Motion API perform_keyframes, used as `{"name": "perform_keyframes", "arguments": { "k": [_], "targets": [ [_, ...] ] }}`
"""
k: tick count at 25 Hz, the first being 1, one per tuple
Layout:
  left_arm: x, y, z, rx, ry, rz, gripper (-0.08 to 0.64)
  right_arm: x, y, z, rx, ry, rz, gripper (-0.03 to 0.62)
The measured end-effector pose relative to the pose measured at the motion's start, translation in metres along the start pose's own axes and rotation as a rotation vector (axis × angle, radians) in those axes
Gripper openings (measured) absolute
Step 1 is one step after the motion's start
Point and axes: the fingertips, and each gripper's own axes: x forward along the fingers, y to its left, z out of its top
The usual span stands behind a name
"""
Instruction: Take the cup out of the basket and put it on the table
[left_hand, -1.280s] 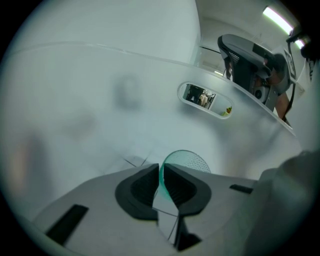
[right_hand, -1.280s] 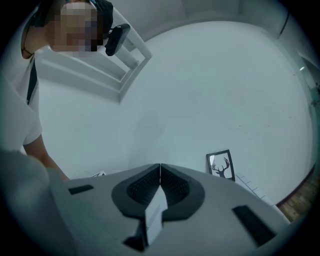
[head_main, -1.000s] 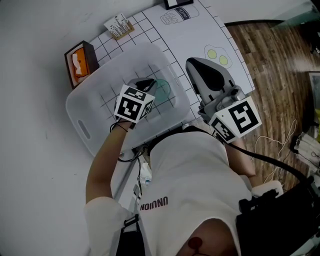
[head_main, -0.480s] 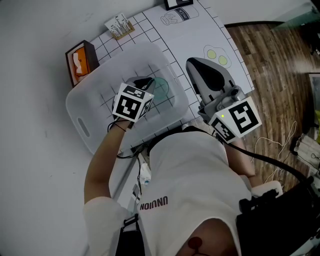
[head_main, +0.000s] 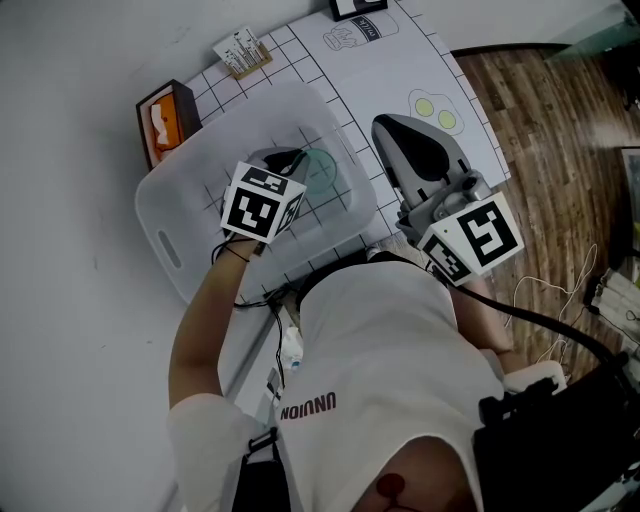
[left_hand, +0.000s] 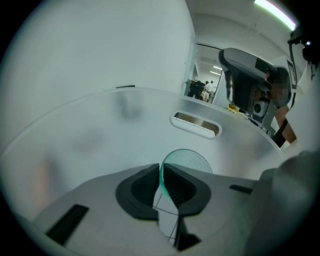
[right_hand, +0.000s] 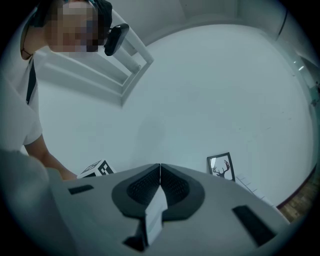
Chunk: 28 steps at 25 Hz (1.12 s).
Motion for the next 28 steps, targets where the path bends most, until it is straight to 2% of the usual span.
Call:
{"name": "perform_keyframes", "arguments": {
  "k": [12,19,28],
  "targets": [
    [-0.013,0.001,0.008,0.031,-0.018,0.051,0.037,-0.008,0.006,0.005,-0.006,-0.015,0.011,0.020],
    [-0.026,0.000,0.016,0.057,-0.072,0.092,0.035,-0.014,0.011,0.005,-0.014,-0.025,0.018,0.020],
    [-0.047,-0.001,0.025,0.050,-0.128,0.116,0.034,-0.016,0.020,0.006,-0.025,-0.031,0.034,0.020]
  ]
}}
